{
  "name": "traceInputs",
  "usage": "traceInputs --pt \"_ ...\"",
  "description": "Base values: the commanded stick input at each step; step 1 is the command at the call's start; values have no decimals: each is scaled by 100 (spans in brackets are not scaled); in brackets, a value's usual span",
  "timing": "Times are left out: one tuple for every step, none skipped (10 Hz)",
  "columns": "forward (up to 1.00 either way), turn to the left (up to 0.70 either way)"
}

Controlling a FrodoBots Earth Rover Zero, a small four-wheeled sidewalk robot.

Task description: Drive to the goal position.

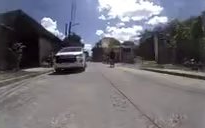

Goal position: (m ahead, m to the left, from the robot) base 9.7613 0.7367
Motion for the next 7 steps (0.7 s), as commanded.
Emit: traceInputs --pt "100 15" --pt "100 11" --pt "100 5" --pt "100 9" --pt "100 0" --pt "100 9" --pt "100 1"
